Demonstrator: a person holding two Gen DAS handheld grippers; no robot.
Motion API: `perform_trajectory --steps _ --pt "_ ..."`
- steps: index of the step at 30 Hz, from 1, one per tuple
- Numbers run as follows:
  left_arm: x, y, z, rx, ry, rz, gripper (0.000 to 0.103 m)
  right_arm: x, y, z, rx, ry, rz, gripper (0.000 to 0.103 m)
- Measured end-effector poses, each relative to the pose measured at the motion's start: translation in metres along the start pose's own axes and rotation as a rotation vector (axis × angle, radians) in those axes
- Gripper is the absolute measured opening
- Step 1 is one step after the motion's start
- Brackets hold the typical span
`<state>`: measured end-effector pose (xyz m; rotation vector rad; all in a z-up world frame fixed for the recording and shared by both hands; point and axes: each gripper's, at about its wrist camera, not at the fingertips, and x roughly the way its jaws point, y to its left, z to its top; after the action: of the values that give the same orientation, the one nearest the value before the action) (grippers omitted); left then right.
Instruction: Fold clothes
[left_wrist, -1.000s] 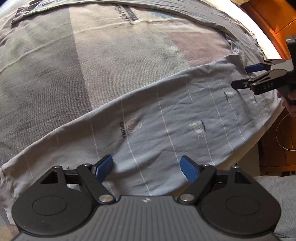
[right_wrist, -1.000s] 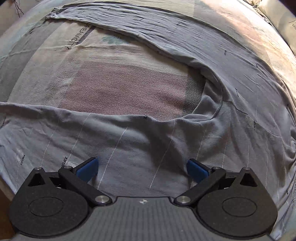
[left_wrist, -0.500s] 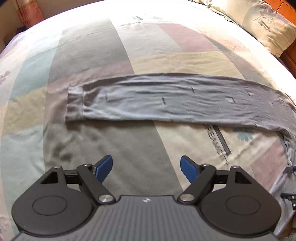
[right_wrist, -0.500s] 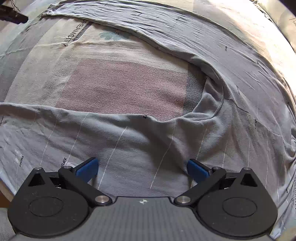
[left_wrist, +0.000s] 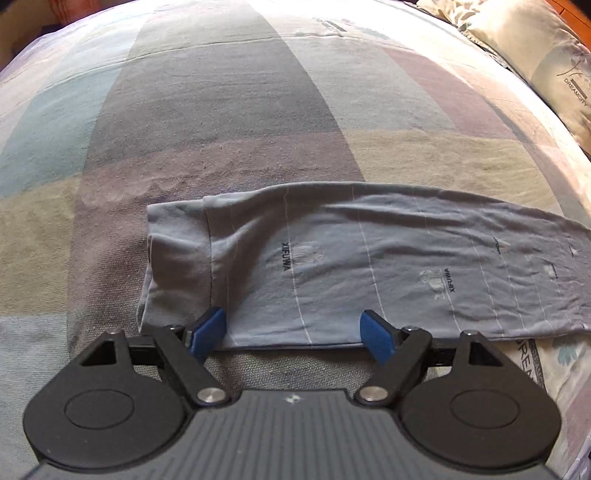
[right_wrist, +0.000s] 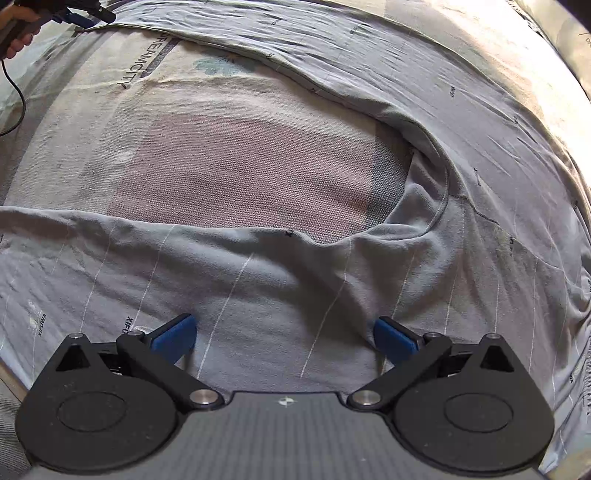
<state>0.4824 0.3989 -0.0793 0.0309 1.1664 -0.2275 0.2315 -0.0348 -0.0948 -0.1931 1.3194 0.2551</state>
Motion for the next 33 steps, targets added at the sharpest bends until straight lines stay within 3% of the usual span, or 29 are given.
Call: perform_trajectory --steps 6,13,16,19,22,24,27,33 --pt "-0.008 -0.002 0.035 0.067 -0.068 -0.044 0.081 0.0 0.0 0.002 0.005 0.015 -0.002 0.103" --pt "0.024 0.024 0.055 -0.019 -0.093 0.041 0.081 0.0 -0.002 0.006 0.003 0.048 0.0 0.103" --pt "0.013 0.023 0.057 -0.046 -0.122 0.003 0.081 0.0 -0.003 0.007 0.002 0.053 0.002 0.103" --pt "0.009 0.004 0.06 0.022 -0.126 -0.056 0.081 -0.001 -0.003 0.006 0.003 0.052 0.001 0.103" --pt "0.02 -0.016 0.061 0.125 -0.115 -0.057 0.081 -0.002 -0.004 0.006 0.005 0.056 -0.001 0.103" --pt "0.03 -0.018 0.065 0.149 -0.109 0.022 0.081 -0.003 -0.004 0.007 0.005 0.064 -0.002 0.103" --pt "0.031 -0.008 0.073 0.029 -0.101 0.065 0.079 -0.004 -0.005 0.007 0.004 0.07 0.001 0.103" --pt "0.018 -0.066 0.063 0.184 -0.136 -0.066 0.081 -0.008 -0.006 0.001 0.013 0.047 -0.005 0.103"
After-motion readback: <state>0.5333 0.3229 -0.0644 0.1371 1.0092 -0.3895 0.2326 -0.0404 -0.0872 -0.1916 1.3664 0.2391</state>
